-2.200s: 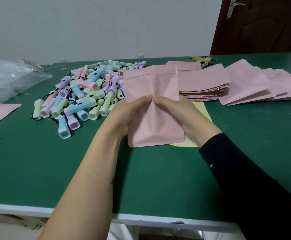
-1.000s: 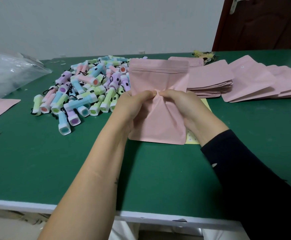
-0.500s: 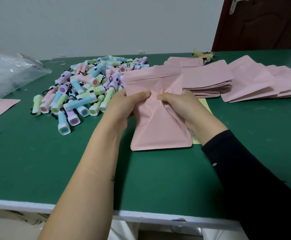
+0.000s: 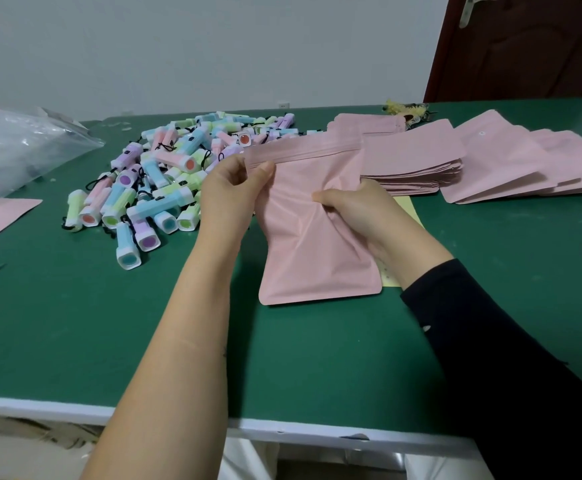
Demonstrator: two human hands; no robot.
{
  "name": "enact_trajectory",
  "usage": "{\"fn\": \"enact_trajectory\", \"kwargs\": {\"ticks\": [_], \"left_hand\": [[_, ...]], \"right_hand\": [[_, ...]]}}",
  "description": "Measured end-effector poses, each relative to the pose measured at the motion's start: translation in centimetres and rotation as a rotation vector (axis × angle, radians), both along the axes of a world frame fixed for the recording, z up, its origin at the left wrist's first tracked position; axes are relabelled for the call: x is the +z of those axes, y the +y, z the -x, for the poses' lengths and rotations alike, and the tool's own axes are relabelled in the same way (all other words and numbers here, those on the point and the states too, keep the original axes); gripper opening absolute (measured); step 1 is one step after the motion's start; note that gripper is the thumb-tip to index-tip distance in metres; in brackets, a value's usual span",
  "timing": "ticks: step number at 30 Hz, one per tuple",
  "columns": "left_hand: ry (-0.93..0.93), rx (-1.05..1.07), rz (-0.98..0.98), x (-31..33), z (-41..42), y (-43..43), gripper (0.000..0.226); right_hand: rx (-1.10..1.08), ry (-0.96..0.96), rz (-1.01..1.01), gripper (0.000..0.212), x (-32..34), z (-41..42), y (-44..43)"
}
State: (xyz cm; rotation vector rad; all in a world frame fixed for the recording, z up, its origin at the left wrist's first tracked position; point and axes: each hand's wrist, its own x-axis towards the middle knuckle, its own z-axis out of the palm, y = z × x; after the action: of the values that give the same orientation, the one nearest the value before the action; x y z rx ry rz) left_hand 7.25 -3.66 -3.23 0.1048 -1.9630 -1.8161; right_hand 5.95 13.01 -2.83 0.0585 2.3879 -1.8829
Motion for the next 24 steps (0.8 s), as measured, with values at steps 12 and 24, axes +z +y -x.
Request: {"fn": "enact_trajectory", "kwargs": {"ticks": [12, 24], "left_hand": [[-0.002, 0.019, 0.44, -0.5, 0.3, -0.7, 0.011], [0.013, 0.043, 0.56, -0.6, 0.2, -0.4, 0.011]], "right_hand": [[-0.021, 0.006, -0.083, 0.067, -0.2, 0.2, 1.2], [0.023, -0.04, -0.114, 0.056, -0.5, 0.4, 1.2]]}}
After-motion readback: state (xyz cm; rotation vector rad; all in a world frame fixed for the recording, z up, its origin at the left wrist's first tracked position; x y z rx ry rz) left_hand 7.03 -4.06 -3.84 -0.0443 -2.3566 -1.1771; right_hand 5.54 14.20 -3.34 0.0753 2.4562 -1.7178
